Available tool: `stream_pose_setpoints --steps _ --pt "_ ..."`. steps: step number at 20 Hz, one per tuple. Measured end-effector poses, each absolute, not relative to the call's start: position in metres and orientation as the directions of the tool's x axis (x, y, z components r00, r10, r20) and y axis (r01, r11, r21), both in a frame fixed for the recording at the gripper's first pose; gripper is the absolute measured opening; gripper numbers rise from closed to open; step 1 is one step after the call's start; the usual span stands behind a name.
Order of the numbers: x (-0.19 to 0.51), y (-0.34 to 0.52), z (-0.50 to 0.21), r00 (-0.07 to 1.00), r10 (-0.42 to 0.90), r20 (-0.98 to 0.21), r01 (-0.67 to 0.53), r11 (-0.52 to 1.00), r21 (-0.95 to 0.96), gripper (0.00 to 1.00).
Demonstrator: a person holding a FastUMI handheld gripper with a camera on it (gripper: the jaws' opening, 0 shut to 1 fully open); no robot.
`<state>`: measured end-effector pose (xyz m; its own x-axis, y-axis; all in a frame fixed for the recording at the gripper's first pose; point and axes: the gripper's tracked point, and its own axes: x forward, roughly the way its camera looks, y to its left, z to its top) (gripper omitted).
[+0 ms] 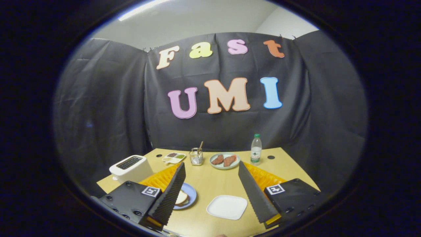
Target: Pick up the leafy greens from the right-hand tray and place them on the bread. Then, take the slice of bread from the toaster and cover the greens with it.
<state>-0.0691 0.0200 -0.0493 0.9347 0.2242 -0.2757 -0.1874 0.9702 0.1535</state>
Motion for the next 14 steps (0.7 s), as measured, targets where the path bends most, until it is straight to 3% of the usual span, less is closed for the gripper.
stream_pose_setpoints --steps 6,14 --pt "-0.073 -0.007 -0.026 0.979 0.111 -0.171 -0.103 0.993 0.054 1.00" --pt "-0.070 -0.016 -0.005 0.993 0.063 -0.096 -0.060 0.998 0.036 1.00"
